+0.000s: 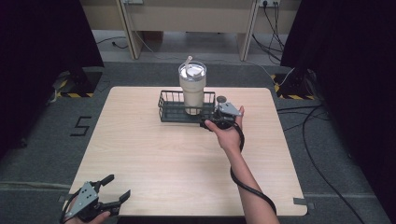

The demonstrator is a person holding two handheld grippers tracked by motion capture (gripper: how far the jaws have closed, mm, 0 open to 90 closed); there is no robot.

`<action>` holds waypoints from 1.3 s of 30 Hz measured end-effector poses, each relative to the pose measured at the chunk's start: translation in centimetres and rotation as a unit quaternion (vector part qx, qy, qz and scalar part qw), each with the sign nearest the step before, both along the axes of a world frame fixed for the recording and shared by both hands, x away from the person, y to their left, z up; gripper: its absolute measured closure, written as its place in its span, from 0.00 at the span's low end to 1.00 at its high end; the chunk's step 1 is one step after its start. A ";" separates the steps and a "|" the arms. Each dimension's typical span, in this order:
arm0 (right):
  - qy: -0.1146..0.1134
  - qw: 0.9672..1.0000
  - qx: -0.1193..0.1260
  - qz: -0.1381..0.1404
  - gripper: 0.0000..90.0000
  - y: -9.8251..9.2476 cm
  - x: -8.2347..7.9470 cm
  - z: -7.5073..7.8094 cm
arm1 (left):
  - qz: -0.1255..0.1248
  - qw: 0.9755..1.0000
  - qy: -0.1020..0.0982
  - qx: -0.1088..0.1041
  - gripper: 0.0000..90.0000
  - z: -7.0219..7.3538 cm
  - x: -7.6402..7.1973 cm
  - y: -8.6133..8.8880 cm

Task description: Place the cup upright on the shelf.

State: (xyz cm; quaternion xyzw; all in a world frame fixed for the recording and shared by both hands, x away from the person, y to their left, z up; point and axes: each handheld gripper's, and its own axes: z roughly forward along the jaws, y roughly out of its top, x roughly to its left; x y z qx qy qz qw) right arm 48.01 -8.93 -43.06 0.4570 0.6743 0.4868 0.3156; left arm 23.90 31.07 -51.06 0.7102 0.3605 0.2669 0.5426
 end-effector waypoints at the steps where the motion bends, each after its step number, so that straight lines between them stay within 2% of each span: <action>1: 0.000 1.000 0.000 0.000 0.10 -0.1 -0.1 0.0 | 0.000 1.000 0.000 -0.001 0.16 0.0 0.0 0.0; 27: 0.014 1.000 0.001 -0.016 0.11 -3.8 -3.6 -1.0 | 0.002 1.000 0.002 0.001 0.16 -0.1 0.0 0.0; 39: 0.015 1.000 0.001 -0.022 0.12 -5.6 -5.8 -1.6 | 0.003 1.000 0.003 0.000 0.16 -0.1 0.0 0.0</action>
